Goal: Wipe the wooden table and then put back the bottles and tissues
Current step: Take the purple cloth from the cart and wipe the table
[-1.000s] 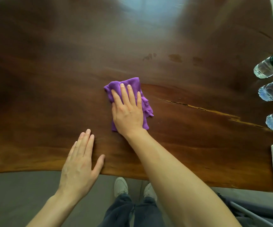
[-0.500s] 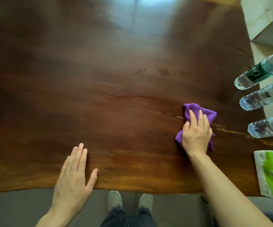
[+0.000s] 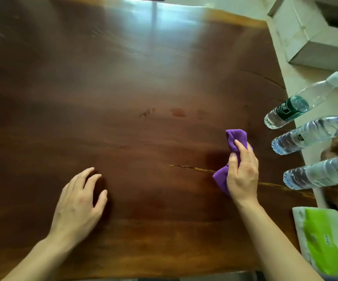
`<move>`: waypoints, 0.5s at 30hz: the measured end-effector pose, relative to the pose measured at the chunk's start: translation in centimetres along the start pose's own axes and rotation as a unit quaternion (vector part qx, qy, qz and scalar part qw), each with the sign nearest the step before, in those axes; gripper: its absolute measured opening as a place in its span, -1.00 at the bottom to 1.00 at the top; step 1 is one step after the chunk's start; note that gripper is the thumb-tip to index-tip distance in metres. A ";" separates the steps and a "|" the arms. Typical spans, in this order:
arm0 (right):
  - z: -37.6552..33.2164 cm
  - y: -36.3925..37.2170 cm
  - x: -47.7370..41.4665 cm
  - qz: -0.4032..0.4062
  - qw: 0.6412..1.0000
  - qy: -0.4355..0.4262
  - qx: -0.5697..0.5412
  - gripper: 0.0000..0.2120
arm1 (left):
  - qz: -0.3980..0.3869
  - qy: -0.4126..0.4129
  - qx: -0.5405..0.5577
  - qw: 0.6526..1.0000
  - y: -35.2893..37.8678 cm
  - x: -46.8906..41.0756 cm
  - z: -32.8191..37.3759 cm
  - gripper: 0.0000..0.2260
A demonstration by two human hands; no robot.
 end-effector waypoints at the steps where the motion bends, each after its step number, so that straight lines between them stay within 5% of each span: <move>1: 0.1 -0.1 -1.2 -0.001 1.000 -0.001 0.002 -0.63 | 0.000 0.001 -0.002 1.000 -0.4 -1.4 0.5 -0.58; 8: 1.6 0.8 -9.1 -0.017 0.999 0.016 0.024 -0.61 | -0.025 -0.009 -0.020 0.999 -1.4 -9.5 2.2 -0.47; 15: 2.2 5.9 -15.1 -0.023 0.980 0.100 0.173 -0.52 | -0.043 -0.015 -0.048 0.998 -0.5 -11.7 1.8 -0.42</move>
Point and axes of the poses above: each hand's wrist, its own x-axis away from the middle knuckle, its own y-axis out of the palm, z = x × y, the point moved 8 cm from there along -x, towards the middle knuckle, and after that the axes turned 10 degrees about -z, right-handed, at the moved point
